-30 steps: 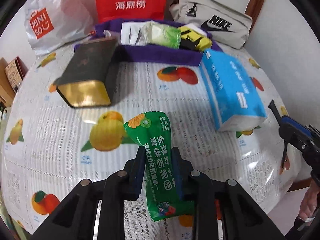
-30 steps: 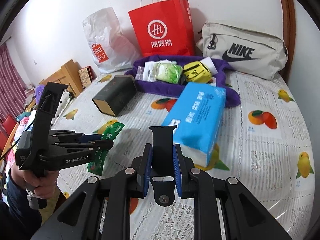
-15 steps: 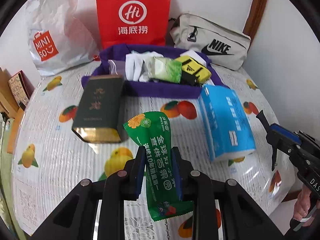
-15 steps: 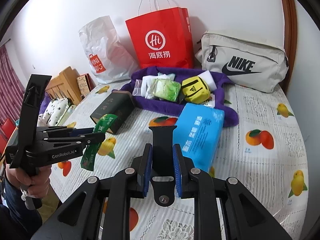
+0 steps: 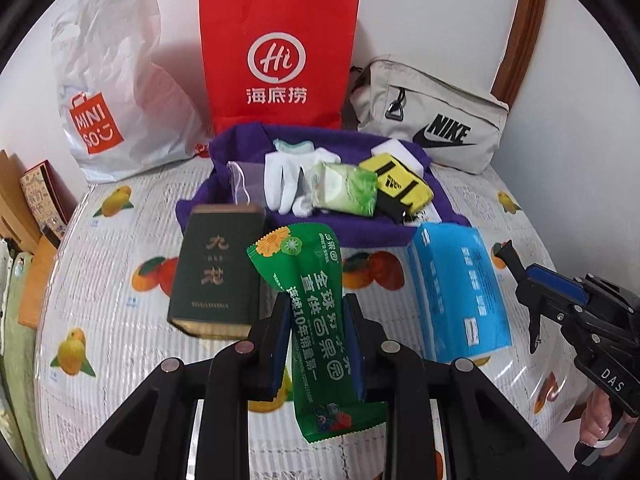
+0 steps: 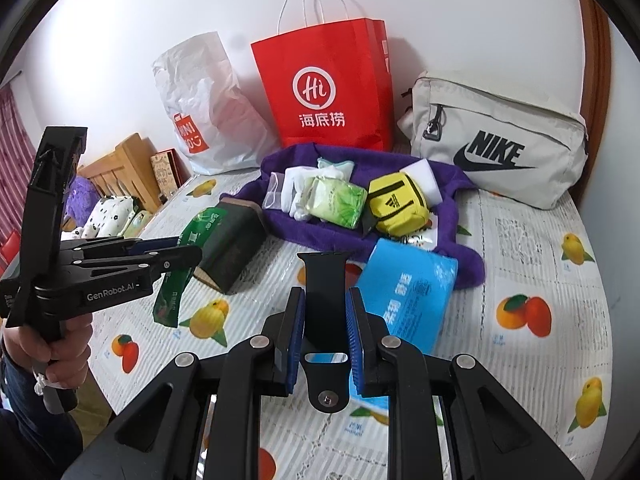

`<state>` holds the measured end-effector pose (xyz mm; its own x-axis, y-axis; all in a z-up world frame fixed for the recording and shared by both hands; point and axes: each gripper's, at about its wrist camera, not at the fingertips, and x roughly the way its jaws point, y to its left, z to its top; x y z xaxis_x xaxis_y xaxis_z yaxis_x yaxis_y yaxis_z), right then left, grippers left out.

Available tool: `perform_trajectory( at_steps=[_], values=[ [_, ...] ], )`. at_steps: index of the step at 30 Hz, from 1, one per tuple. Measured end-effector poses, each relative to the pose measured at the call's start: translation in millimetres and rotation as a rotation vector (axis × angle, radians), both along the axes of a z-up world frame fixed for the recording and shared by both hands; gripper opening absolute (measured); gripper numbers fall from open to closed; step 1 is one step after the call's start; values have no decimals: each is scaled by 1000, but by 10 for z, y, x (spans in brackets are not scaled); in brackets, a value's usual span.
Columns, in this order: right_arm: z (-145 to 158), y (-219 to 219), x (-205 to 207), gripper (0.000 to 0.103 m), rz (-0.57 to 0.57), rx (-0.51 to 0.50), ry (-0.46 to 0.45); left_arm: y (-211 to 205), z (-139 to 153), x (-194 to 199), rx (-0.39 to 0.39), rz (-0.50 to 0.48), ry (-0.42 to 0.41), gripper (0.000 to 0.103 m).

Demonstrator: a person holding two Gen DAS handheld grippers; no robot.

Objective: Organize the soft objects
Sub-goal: 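Lift and carry the green snack packet toward the purple towel with the left tool, then lower the green snack packet onto the towel and open the left tool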

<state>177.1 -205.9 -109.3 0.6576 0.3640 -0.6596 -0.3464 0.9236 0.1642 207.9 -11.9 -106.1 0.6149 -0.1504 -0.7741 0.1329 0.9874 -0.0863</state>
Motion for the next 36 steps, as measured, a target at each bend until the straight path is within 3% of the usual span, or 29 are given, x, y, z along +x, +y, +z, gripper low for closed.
perform_trajectory(
  at_steps=[18, 36],
  values=[
    [117, 65, 568, 21, -36, -10, -13, 325, 108, 580, -42, 27, -18, 25],
    [-72, 100, 1563, 21, -90, -27, 20, 585, 50, 1314, -49, 60, -1, 25]
  ],
)
